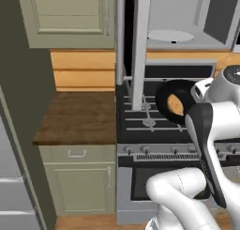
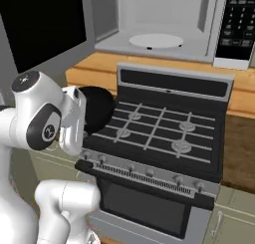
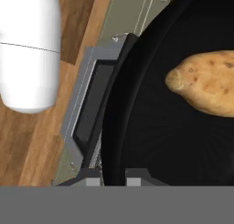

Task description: Pick the potato from the sink and place it in the bowl. Then pick the bowl and place it in the microwave. Then close the microwave door and press the start button.

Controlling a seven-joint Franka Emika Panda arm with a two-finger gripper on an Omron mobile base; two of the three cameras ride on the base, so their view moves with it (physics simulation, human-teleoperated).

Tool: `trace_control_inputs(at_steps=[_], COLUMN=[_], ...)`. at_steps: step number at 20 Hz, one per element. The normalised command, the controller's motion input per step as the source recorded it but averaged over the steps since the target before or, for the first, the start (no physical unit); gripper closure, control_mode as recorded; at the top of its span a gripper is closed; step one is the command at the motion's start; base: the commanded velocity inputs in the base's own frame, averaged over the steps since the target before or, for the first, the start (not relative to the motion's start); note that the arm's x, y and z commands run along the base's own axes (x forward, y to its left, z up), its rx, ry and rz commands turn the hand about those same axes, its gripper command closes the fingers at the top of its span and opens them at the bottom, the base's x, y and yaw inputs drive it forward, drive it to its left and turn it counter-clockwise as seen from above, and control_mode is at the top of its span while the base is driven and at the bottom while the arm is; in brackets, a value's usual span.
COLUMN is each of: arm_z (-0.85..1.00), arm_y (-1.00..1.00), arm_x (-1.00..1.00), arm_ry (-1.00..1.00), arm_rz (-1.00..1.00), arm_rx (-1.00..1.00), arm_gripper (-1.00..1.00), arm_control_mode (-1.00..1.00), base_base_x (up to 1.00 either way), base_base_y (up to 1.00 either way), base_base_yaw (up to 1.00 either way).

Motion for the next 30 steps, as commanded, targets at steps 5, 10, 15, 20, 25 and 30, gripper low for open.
trace_control_inputs(at_steps=[5, 10, 15, 20, 25, 30], arm_z=[0.00, 0.00, 0.00, 0.00, 0.00, 0.36], arm_y=[0.00, 0.00, 0.00, 0.00, 0.00, 0.00], arm_x=[0.00, 0.00, 0.00, 0.00, 0.00, -0.25], arm_ry=[0.00, 0.00, 0.00, 0.00, 0.00, -0.12], arm_rz=[0.00, 0.00, 0.00, 0.00, 0.00, -0.09], arm_rx=[0.00, 0.00, 0.00, 0.00, 0.00, 0.00], arm_gripper=[1.00, 1.00, 1.00, 1.00, 1.00, 1.00], arm_control_mode=[1.00, 1.00, 1.00, 1.00, 1.00, -1.00], base_base_x=[0.76, 0.13, 0.00, 0.00, -0.08, 0.00], base_base_y=[-0.65, -0.70, -0.22, -0.17, -0.05, 0.00], base_base_yaw=[0.21, 0.39, 0.26, 0.18, 0.02, 0.00])
